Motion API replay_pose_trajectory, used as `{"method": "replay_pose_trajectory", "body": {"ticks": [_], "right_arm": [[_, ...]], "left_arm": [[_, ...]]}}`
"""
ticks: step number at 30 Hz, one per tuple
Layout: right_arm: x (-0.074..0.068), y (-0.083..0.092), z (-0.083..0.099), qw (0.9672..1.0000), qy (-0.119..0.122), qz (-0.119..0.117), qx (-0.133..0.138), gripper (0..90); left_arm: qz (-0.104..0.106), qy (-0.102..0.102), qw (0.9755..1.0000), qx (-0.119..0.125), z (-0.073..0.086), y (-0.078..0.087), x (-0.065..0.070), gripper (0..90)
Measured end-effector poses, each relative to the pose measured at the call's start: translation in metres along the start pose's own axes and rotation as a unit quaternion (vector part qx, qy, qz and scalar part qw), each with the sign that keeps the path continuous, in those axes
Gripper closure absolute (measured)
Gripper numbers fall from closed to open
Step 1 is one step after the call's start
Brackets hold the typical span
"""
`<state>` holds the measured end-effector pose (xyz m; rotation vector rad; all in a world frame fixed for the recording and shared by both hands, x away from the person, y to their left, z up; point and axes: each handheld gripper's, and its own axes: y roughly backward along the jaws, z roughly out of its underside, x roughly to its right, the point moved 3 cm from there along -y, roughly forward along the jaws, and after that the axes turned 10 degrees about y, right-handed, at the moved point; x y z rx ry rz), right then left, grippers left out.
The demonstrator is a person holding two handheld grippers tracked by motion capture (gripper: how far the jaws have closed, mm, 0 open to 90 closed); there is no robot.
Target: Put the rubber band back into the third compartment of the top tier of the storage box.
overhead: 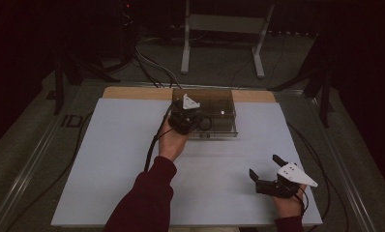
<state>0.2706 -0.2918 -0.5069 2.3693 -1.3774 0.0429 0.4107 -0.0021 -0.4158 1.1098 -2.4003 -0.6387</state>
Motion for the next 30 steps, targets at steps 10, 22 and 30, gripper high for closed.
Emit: {"method": "replay_pose_trajectory", "body": {"ticks": [10, 22, 30], "right_arm": [[0.0, 0.0, 0.0, 1.0, 0.0, 0.0, 0.0, 0.2], [0.0, 0.0, 0.0, 1.0, 0.0, -0.001, 0.001, 0.2], [0.0, -0.001, 0.0, 1.0, 0.0, -0.002, 0.001, 0.2]], "left_arm": [[0.003, -0.012, 0.9999, -0.004, -0.007, -0.012, 0.009, 89.1], [0.007, -0.015, 0.9998, -0.006, -0.012, -0.022, 0.018, 89.1], [0.007, -0.019, 0.9997, -0.011, -0.015, -0.029, 0.024, 89.1]]}}
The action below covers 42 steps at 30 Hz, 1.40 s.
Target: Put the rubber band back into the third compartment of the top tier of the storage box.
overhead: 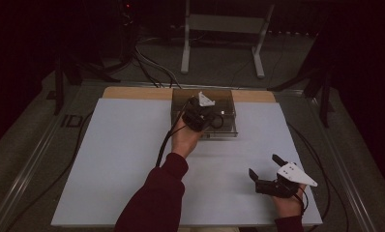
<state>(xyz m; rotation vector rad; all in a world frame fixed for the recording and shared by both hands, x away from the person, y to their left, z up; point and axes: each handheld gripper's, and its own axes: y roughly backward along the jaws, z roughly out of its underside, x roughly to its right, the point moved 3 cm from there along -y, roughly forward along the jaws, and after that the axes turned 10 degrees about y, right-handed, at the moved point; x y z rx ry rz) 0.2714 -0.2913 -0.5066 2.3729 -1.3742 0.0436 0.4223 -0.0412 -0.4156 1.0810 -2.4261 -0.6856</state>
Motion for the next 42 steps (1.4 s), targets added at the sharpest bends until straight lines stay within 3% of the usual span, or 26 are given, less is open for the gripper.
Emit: {"method": "replay_pose_trajectory", "body": {"ticks": [42], "right_arm": [[0.002, 0.002, 0.001, 1.0, -0.006, 0.002, 0.001, 0.2]], "left_arm": [[-0.008, 0.015, 0.9988, -0.045, 0.009, -0.051, 0.013, 87.0]]}}
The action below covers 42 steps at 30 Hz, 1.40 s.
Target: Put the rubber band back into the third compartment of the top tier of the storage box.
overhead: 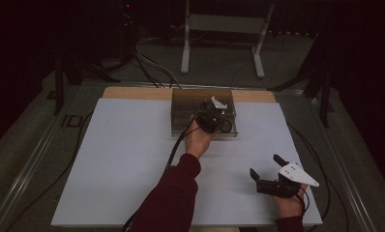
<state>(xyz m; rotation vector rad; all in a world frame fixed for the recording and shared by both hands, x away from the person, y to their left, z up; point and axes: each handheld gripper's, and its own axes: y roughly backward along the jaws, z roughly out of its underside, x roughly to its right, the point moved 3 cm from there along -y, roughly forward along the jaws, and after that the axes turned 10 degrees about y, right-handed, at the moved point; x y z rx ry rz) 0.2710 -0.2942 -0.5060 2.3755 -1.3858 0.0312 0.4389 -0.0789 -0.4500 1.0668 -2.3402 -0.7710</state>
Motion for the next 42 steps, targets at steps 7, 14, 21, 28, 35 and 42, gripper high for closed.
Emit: {"method": "replay_pose_trajectory", "body": {"ticks": [7, 14, 21, 28, 35, 42], "right_arm": [[0.001, 0.0, 0.0, 1.0, 0.0, 0.0, 0.001, 0.2], [0.0, 0.0, 0.0, 1.0, -0.002, -0.001, -0.001, 0.2], [0.0, -0.001, 0.0, 1.0, -0.002, -0.001, -0.002, 0.2], [0.0, -0.001, 0.0, 1.0, -0.001, -0.001, -0.003, 0.2], [0.0, -0.001, 0.0, 1.0, -0.002, -0.001, -0.003, 0.2], [0.0, -0.001, 0.0, 1.0, -0.002, -0.001, -0.003, 0.2]], "left_arm": [[0.001, 0.002, 1.0, 0.004, 0.002, 0.002, -0.001, 64.5], [0.008, 0.025, 0.9995, 0.017, 0.005, 0.011, -0.006, 46.4], [0.0, 0.037, 0.9984, 0.042, 0.007, 0.031, -0.019, 22.4], [0.013, 0.041, 0.9962, 0.076, 0.005, 0.057, -0.029, 4.1], [0.011, 0.043, 0.9934, 0.105, 0.01, 0.08, -0.043, 2.3], [-0.002, 0.042, 0.9922, 0.118, 0.018, 0.102, -0.058, 0.4]]}}
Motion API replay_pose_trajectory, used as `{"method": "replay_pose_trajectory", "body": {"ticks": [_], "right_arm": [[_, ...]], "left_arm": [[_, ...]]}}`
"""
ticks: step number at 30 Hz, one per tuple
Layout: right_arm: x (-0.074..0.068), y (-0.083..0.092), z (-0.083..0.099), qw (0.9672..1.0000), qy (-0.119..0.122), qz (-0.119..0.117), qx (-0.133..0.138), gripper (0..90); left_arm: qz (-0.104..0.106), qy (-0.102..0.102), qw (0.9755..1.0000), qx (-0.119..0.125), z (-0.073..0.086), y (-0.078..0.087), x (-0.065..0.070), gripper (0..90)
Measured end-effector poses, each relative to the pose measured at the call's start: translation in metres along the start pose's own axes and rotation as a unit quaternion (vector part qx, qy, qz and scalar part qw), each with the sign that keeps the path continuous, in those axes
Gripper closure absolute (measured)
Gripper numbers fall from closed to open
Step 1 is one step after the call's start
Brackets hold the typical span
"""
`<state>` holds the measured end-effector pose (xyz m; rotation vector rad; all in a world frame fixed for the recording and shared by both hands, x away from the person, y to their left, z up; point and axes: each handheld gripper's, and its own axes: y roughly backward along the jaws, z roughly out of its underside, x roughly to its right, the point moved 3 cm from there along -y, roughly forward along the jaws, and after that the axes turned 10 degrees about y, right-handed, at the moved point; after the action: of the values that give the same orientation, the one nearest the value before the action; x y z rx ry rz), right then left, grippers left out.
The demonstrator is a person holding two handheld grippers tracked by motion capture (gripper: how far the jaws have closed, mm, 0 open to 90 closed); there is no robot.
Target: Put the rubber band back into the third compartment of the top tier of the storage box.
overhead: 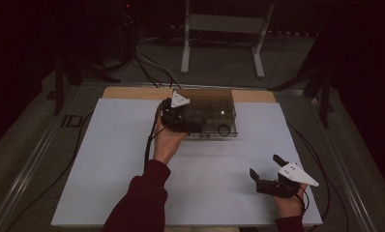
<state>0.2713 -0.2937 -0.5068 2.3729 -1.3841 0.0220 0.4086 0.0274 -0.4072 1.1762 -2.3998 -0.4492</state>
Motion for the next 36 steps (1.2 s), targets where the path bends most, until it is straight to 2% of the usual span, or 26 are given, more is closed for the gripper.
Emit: {"method": "replay_pose_trajectory", "body": {"ticks": [7, 11, 19, 29, 36], "right_arm": [[0.0, 0.0, 0.0, 1.0, 0.0, 0.001, 0.0, 0.2], [0.0, 0.0, 0.0, 1.0, 0.0, 0.001, -0.001, 0.2], [0.0, 0.001, 0.0, 1.0, 0.0, 0.001, 0.0, 0.2], [0.0, 0.001, 0.001, 1.0, -0.001, 0.001, -0.001, 0.1], [0.0, 0.001, 0.001, 1.0, -0.001, 0.001, -0.001, 0.1]], "left_arm": [[-0.009, -0.005, 0.9999, 0.007, 0.003, 0.021, -0.014, 0.4], [-0.019, -0.019, 0.9995, 0.013, 0.006, 0.03, -0.02, 0.3], [-0.023, -0.037, 0.9987, 0.027, 0.017, 0.046, -0.032, 0.4], [-0.028, -0.032, 0.9982, 0.042, 0.035, 0.067, -0.051, 0.4], [-0.046, -0.028, 0.9973, 0.049, 0.046, 0.086, -0.064, 0.4]]}}
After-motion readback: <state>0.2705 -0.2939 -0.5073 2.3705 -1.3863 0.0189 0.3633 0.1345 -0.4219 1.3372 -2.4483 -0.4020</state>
